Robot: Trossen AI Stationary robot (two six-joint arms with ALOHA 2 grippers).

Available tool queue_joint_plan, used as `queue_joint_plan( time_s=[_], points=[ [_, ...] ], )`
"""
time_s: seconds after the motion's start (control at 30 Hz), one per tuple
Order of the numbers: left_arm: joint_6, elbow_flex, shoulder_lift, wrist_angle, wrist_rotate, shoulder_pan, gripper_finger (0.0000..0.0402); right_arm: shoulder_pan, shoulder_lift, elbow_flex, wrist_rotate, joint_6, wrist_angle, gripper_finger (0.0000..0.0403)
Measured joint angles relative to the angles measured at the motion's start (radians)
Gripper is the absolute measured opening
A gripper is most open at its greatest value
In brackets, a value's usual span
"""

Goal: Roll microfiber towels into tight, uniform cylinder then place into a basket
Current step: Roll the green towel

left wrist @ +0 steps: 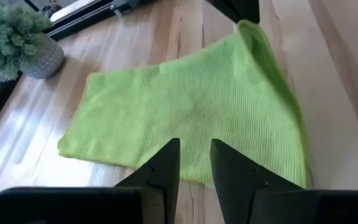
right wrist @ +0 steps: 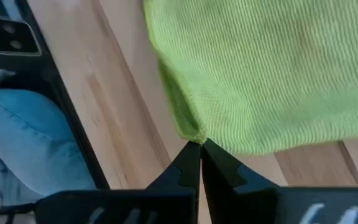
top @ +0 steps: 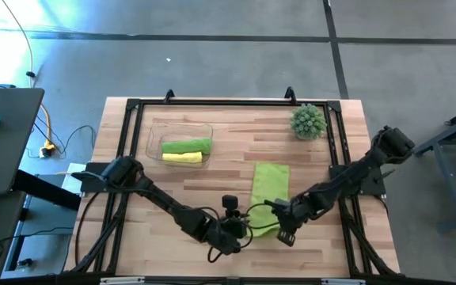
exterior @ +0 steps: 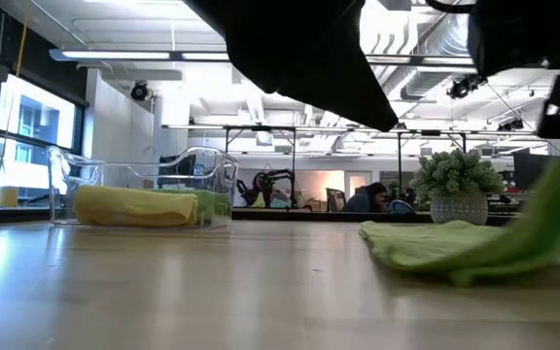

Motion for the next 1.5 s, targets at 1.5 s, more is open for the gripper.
queue_joint_plan(
  time_s=[1.5],
  points=[
    [-0.102,0.000,-0.008,-0.102,0.084,-0.002,0.0078,0.294,0.272,0.106,0.430,-0.430,-0.016,0.0060]
  ],
)
